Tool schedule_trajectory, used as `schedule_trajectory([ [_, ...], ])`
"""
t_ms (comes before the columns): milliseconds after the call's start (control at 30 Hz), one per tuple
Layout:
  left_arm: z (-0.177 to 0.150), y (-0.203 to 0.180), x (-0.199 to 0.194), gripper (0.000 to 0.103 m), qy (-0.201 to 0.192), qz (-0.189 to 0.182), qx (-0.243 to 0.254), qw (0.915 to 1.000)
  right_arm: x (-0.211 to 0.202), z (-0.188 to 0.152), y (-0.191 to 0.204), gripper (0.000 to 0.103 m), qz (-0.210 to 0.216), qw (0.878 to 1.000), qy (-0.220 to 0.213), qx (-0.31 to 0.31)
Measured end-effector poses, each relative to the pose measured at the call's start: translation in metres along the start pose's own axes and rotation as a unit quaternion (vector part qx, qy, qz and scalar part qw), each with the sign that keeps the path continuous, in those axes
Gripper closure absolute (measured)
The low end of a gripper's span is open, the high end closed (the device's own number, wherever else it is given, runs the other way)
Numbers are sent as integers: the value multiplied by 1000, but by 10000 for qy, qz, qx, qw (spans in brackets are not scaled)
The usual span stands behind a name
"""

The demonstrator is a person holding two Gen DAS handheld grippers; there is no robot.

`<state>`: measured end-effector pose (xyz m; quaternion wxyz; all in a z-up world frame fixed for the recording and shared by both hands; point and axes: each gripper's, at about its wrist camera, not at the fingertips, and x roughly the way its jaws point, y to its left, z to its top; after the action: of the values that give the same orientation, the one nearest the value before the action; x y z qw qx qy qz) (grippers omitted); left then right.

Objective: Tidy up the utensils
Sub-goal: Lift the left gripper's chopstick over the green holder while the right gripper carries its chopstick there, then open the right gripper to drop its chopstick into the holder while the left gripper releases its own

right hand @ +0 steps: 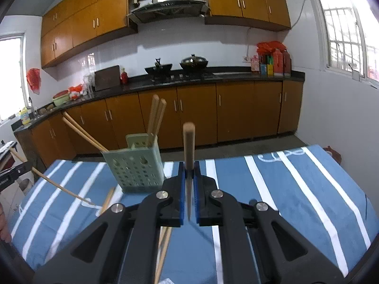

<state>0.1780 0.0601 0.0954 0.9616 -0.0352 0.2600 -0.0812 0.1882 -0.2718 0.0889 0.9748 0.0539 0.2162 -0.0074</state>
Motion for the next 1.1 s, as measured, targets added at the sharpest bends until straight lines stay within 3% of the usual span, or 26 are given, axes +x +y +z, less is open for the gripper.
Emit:
schedule_trajectory([
  [333,48,-33,-33,96,-621,-518,195,9965,-44,62,11,95,816,9941,-676,228],
  [533,78,-56,-37,96,-1156,-633,156,9912,-50,93,26,95,871,9873,-1308,216],
  [700,101,-61,-17,96,-1496,-439,-107,9877,-32,109,40,95,907,9833,-1569,190],
  [867,105,-64,11,96,-1538,-348,-198,9873,-3,112,50,96,868,9828,-1630,100],
  [1100,94,-65,50,96,-1235,-372,-212,9914,51,104,51,96,859,9895,-1157,141],
])
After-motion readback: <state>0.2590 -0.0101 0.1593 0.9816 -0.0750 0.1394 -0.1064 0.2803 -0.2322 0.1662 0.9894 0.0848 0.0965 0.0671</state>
